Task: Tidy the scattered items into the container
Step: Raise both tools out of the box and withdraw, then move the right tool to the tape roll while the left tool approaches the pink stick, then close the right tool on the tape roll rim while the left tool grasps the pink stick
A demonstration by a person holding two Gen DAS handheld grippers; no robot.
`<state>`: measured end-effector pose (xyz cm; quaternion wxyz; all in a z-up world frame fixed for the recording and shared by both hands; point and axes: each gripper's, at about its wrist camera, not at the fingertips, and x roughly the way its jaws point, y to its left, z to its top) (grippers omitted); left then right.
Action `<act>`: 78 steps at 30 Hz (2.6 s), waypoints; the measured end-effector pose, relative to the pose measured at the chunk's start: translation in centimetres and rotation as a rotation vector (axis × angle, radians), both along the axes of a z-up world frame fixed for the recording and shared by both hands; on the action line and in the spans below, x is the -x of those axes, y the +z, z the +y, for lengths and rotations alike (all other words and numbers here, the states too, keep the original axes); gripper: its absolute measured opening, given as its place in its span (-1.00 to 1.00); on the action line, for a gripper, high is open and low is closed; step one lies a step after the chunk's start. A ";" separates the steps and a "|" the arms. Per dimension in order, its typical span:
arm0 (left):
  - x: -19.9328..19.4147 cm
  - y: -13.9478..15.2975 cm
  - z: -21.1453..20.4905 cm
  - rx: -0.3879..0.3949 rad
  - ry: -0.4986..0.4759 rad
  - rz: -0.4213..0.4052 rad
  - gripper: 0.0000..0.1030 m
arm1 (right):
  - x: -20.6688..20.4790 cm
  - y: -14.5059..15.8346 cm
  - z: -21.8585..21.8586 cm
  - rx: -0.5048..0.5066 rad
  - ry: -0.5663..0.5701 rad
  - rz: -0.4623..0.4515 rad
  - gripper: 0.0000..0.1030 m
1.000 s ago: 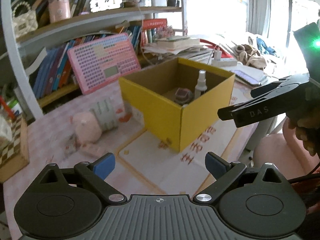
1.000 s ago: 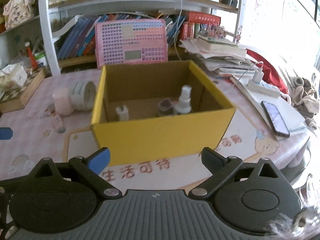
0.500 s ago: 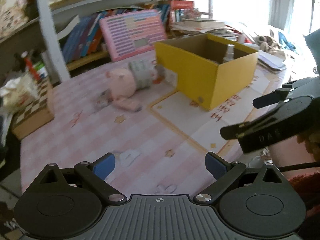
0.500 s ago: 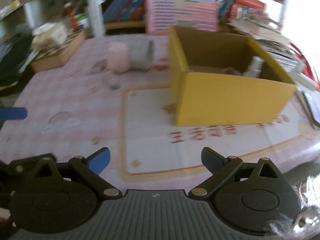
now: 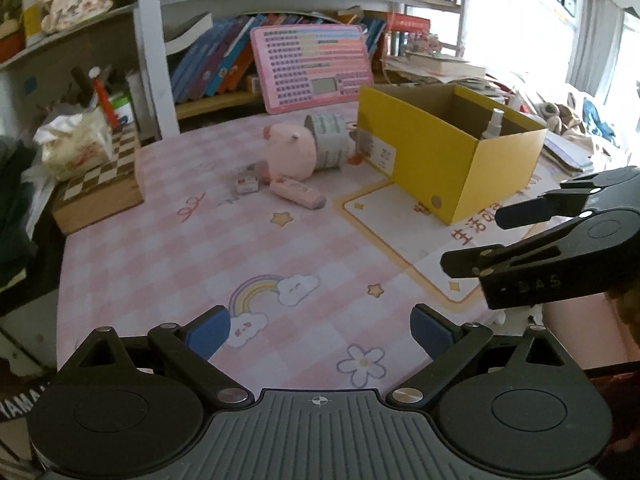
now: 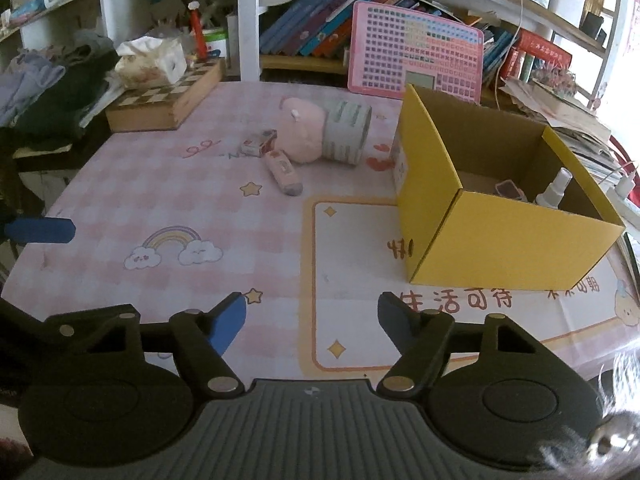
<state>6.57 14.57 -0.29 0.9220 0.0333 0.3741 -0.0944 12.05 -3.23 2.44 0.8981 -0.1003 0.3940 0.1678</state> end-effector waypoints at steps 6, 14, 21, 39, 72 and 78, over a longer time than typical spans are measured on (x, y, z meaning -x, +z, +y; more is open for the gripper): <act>-0.8 0.2 1.2 0.050 0.051 -0.042 0.91 | -0.9 1.0 0.9 0.015 0.012 -0.053 0.22; -2.5 -0.5 1.8 0.048 0.095 -0.090 0.91 | -2.9 0.2 1.1 -0.016 -0.006 -0.080 0.08; -4.3 -1.7 1.2 0.008 0.117 -0.105 0.91 | -5.5 -1.6 0.7 -0.059 0.001 -0.068 0.08; -11.9 -6.7 -2.3 -0.070 0.111 -0.147 0.88 | -13.5 -4.7 1.9 -0.167 -0.027 -0.159 0.08; -17.8 -7.3 -1.1 -0.053 0.116 -0.039 -0.57 | -22.0 -3.5 2.3 -0.289 -0.071 -0.058 -0.77; -14.1 -6.5 0.1 -0.064 0.107 -0.044 -0.56 | -20.3 -2.6 1.9 -0.343 -0.039 -0.048 -0.79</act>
